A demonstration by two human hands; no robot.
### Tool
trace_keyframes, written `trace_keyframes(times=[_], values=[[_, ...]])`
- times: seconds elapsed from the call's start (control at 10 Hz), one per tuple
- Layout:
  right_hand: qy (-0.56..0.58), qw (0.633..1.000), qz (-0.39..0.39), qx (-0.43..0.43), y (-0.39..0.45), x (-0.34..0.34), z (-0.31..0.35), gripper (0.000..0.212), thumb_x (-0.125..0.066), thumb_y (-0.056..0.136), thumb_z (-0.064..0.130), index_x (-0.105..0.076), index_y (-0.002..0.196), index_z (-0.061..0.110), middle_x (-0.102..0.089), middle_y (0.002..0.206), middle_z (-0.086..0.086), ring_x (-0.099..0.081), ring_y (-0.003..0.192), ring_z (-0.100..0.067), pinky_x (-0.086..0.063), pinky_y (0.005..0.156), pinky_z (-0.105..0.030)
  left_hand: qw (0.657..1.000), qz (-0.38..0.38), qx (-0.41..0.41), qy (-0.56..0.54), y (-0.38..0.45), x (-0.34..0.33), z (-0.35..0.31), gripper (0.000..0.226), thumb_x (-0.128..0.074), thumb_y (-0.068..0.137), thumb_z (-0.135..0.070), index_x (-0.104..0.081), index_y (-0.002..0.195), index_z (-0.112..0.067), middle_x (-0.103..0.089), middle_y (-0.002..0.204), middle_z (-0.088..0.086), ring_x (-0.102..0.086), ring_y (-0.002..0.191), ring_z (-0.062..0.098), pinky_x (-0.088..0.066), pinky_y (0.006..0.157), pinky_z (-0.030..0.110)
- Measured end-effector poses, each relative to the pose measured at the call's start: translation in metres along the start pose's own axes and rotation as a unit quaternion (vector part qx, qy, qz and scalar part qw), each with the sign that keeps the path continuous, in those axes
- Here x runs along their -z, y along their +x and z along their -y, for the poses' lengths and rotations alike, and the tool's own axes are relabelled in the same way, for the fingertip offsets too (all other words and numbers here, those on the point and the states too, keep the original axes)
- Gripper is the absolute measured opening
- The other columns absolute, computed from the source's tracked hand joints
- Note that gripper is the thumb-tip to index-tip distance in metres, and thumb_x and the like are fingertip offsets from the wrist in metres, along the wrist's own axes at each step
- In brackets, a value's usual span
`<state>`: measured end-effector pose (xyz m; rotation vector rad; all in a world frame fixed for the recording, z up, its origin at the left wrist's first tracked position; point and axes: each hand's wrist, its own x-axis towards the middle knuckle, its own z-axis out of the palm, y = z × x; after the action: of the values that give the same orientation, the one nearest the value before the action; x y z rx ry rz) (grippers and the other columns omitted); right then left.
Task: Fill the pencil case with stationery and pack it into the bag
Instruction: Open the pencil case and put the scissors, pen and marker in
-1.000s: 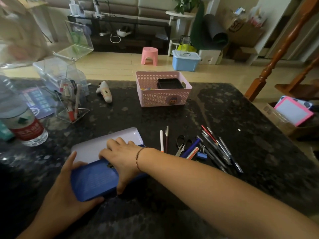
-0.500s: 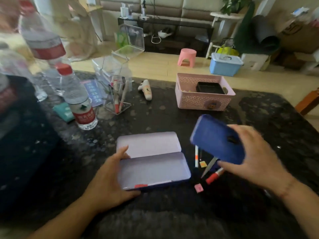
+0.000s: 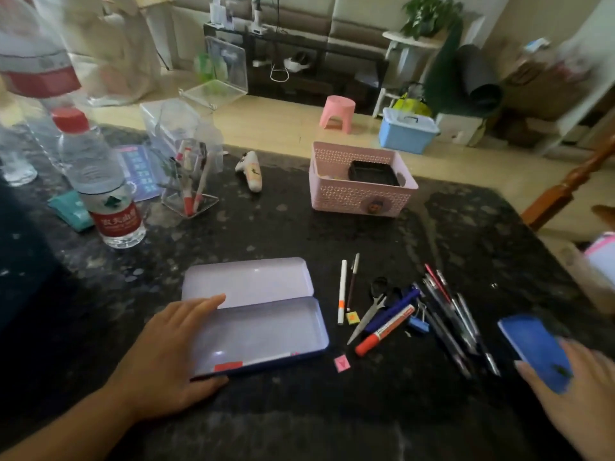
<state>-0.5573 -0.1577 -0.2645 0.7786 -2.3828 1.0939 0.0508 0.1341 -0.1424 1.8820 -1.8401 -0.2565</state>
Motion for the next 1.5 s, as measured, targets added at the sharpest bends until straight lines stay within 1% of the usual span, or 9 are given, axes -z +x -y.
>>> trace_keyframes(times=[0.1,0.3,0.6,0.8,1.1,1.2,1.3,1.4,1.5], values=[[0.077,0.821,0.327,0.462,-0.055,0.164,0.115,0.037,-0.078,0.076,0.024,-0.069,0.109,0.010,-0.068,0.106,-0.008,-0.061,0.103,-0.031,-0.045,0.093,-0.042,1.000,-0.003,-0.004,0.008,0.002,-0.001,0.000,0.091,-0.060,0.066,-0.077,-0.040,0.141,-0.028,-0.051,0.132,-0.011,-0.048,0.119,0.012,-0.038,0.099,0.032],[-0.140,0.701,0.434,0.549,-0.143,0.194,0.246,0.067,-0.043,0.082,0.070,-0.051,0.133,0.027,-0.054,0.133,0.001,-0.041,0.125,-0.025,-0.037,0.102,-0.040,1.000,-0.014,0.019,-0.017,0.002,-0.004,0.005,0.075,-0.054,0.076,-0.063,-0.039,0.140,-0.026,-0.053,0.128,-0.010,-0.049,0.119,0.015,-0.040,0.100,0.036],[-0.164,0.726,0.521,0.418,-0.160,0.174,0.266,0.063,-0.064,0.069,0.068,-0.053,0.117,0.029,-0.053,0.126,-0.004,-0.035,0.129,-0.030,-0.033,0.101,-0.042,0.998,0.003,0.060,-0.032,0.002,-0.001,0.001,0.077,-0.050,0.070,-0.056,-0.032,0.141,-0.034,-0.048,0.133,-0.006,-0.044,0.124,0.014,-0.039,0.106,0.046],[0.061,0.761,0.555,0.331,-0.169,0.175,0.264,0.083,-0.085,0.065,0.032,-0.039,0.134,0.027,-0.054,0.103,0.002,-0.055,0.098,-0.020,-0.047,0.086,-0.039,0.996,0.007,0.071,-0.059,0.000,-0.001,0.002,0.074,-0.044,0.072,-0.052,-0.028,0.143,-0.036,-0.046,0.134,-0.007,-0.042,0.123,0.013,-0.038,0.106,0.045],[0.407,0.741,0.481,0.231,-0.177,0.227,0.310,0.073,-0.062,0.085,-0.004,-0.030,0.145,0.025,-0.052,0.121,0.000,-0.059,0.095,-0.002,-0.053,0.081,-0.019,0.982,-0.014,0.103,-0.155,-0.004,0.005,-0.002,0.082,-0.036,0.068,-0.038,-0.014,0.146,-0.043,-0.046,0.137,-0.010,-0.046,0.120,0.009,-0.037,0.108,0.040],[0.440,0.555,0.585,0.395,-0.211,0.288,0.346,0.086,-0.050,0.087,-0.013,-0.021,0.139,0.050,-0.048,0.120,0.000,-0.060,0.089,-0.008,-0.058,0.069,-0.026,0.978,-0.026,0.123,-0.168,-0.004,0.004,-0.003,0.078,-0.032,0.069,-0.041,-0.017,0.145,-0.039,-0.041,0.141,-0.010,-0.046,0.119,0.007,-0.041,0.106,0.039],[0.234,0.343,0.604,0.680,-0.267,0.315,0.355,0.106,-0.047,0.079,-0.018,-0.009,0.139,0.061,-0.040,0.129,0.001,-0.059,0.088,-0.013,-0.053,0.071,-0.030,0.975,-0.037,0.115,-0.188,-0.005,0.004,-0.002,0.077,-0.035,0.072,-0.039,-0.014,0.146,-0.041,-0.047,0.131,-0.006,-0.052,0.113,0.012,-0.045,0.098,0.038],[0.165,0.266,0.598,0.738,-0.311,0.306,0.331,0.113,-0.056,0.078,-0.016,0.002,0.142,0.056,-0.029,0.131,0.010,-0.059,0.087,-0.015,-0.054,0.069,-0.029,0.975,-0.034,0.113,-0.188,-0.004,0.004,0.000,0.072,-0.039,0.070,-0.037,-0.021,0.140,-0.040,-0.053,0.125,-0.008,-0.057,0.106,0.014,-0.050,0.089,0.045],[0.221,0.304,0.715,0.589,-0.324,0.292,0.310,0.101,-0.063,0.083,-0.008,-0.010,0.142,0.056,-0.042,0.133,0.010,-0.056,0.115,-0.015,-0.051,0.095,-0.033,0.977,-0.029,0.115,-0.180,-0.003,0.005,-0.001,0.079,-0.039,0.067,-0.038,-0.014,0.142,-0.042,-0.054,0.127,-0.008,-0.057,0.107,0.014,-0.050,0.091,0.044]])
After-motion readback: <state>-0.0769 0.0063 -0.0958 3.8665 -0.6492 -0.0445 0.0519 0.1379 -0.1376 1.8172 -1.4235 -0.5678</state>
